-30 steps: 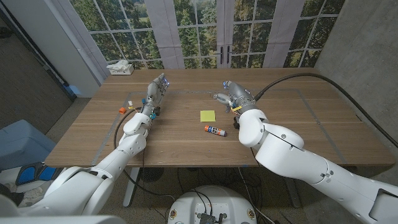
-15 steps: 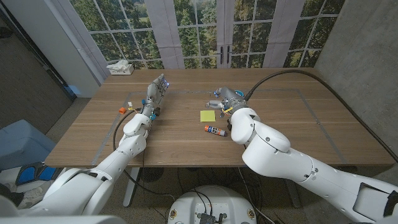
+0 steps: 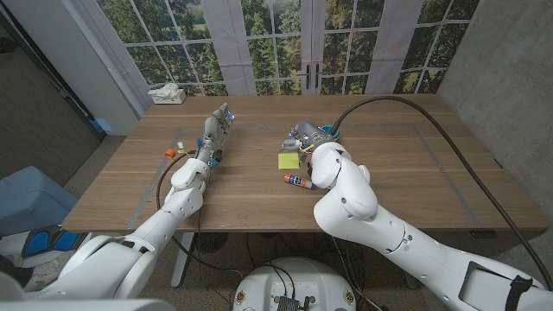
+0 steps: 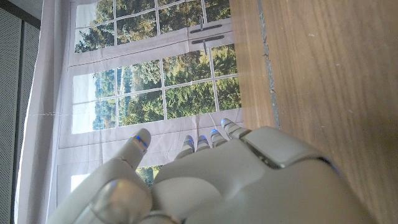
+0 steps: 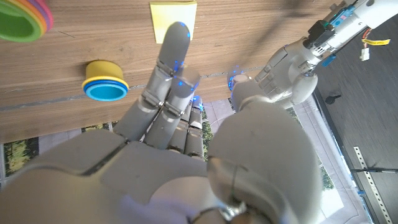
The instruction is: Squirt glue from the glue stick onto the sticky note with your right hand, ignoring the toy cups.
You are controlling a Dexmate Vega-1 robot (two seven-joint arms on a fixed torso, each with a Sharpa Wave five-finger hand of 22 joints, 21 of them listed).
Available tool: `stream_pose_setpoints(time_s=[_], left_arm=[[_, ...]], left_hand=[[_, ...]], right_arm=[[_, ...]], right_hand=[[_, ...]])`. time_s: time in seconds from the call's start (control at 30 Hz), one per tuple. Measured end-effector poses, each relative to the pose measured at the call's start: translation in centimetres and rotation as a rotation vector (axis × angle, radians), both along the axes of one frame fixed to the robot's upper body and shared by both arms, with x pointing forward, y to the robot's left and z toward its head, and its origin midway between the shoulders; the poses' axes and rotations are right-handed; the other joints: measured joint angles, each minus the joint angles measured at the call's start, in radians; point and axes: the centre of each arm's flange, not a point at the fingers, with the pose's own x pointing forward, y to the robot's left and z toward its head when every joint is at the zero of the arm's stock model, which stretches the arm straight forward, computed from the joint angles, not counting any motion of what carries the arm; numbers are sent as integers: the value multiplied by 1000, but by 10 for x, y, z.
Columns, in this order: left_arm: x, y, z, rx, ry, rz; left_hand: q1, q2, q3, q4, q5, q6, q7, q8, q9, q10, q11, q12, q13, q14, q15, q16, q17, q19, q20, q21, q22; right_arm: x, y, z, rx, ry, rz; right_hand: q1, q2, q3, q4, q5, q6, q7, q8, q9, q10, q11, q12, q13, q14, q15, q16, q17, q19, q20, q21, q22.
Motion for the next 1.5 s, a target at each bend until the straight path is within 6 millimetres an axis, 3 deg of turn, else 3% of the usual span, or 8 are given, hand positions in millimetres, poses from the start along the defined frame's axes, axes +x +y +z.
stream_pose_setpoints(time_s=[0.13, 0.43, 0.63, 0.7, 0.73, 0.9, 1.17, 1.5], left_arm=[[-1, 1, -1, 1, 1, 1], [-1, 2, -1, 7, 2, -6], [-2, 2, -1, 12, 1, -10], [-2, 3, -1, 13, -1, -11], [-3, 3, -1, 14, -1, -12], [-4, 3, -1, 18, -2, -14], [-5, 3, -1, 23, -2, -17], [-7, 3, -3, 28, 0, -17]], left_hand=[[0, 0, 0, 0, 0, 0, 0, 0, 0, 0, 0, 0, 0, 0, 0, 0, 0, 0, 0, 0, 0], [0, 0, 0, 0, 0, 0, 0, 0, 0, 0, 0, 0, 0, 0, 0, 0, 0, 0, 0, 0, 0], [0, 0, 0, 0, 0, 0, 0, 0, 0, 0, 0, 0, 0, 0, 0, 0, 0, 0, 0, 0, 0], [0, 0, 0, 0, 0, 0, 0, 0, 0, 0, 0, 0, 0, 0, 0, 0, 0, 0, 0, 0, 0], [0, 0, 0, 0, 0, 0, 0, 0, 0, 0, 0, 0, 0, 0, 0, 0, 0, 0, 0, 0, 0], [0, 0, 0, 0, 0, 0, 0, 0, 0, 0, 0, 0, 0, 0, 0, 0, 0, 0, 0, 0, 0], [0, 0, 0, 0, 0, 0, 0, 0, 0, 0, 0, 0, 0, 0, 0, 0, 0, 0, 0, 0, 0], [0, 0, 0, 0, 0, 0, 0, 0, 0, 0, 0, 0, 0, 0, 0, 0, 0, 0, 0, 0, 0]], right_arm=[[-4, 7, 0, -35, 18, 26], [-11, 10, -13, -97, 16, -38], [-15, 4, -18, -144, -61, -170], [-20, 1, -8, -175, -133, -222], [-18, 1, -16, -173, -114, -237], [-20, 0, -22, -202, -131, -292], [-21, 3, -29, -232, -136, -323], [-19, 8, -36, -248, -131, -329]], right_hand=[[12, -12, -5, -4, 0, 9, -9, 0, 1, 9, -9, 0, 5, 0, 0, 6, 1, -1, 0, 11, 13], [50, -50, -27, 7, 8, 54, -21, 10, 5, 50, -25, 11, 22, -18, 5, 27, 1, -24, 2, 37, 26], [50, -50, -33, 11, 14, 55, -30, 11, 5, 48, -34, 11, 28, -20, 2, 43, 1, -29, -3, 41, 21], [50, -50, -36, 8, 16, 55, -30, 11, 5, 48, -34, 11, 29, -20, 2, 43, 1, -29, -3, 45, 19], [50, -50, -36, 8, 16, 55, -30, 11, 5, 48, -34, 11, 32, -20, 2, 43, 1, -29, -3, 45, 17], [50, -50, -40, 12, 16, 58, -34, 11, 10, 50, -37, 11, 32, -20, 2, 48, 1, -37, 4, 45, 12], [66, -65, -43, 15, 16, 64, -39, 11, 10, 61, -39, 11, 41, -33, 0, 58, 1, -37, 4, 52, 7], [81, -42, -46, 18, 16, 80, -33, 11, 10, 75, -39, 11, 46, -33, 0, 71, 1, -36, 4, 60, -2]])
